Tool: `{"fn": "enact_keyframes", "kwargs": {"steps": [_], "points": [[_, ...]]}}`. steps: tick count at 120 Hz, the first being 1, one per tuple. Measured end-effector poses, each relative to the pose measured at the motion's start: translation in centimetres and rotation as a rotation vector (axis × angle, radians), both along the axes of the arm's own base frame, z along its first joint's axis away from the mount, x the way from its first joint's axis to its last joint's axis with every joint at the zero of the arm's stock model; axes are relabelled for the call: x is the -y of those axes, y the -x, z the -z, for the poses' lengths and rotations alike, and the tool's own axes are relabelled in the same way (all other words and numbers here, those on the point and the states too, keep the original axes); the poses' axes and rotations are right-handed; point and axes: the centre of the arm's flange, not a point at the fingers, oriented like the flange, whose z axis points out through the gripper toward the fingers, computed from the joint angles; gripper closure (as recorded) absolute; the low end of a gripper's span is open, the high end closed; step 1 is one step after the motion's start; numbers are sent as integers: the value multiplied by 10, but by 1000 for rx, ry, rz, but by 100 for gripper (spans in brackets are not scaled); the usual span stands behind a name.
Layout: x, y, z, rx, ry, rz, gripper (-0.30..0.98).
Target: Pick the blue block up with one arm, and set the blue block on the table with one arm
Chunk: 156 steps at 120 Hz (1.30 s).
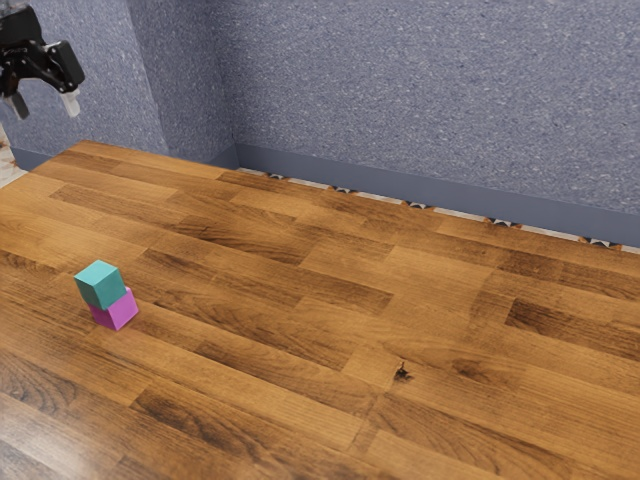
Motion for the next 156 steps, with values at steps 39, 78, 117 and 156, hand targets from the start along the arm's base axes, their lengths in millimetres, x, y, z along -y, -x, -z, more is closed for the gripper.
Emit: {"fn": "enact_keyframes", "kwargs": {"steps": [39,78,117,156], "points": [[93,25,-137,291,-165,261,2],[-73,-8,55,-51,-95,-31,2],[-49,-35,190,-40,-33,61,2],[-95,-40,247,-34,-61,42,2]]}}
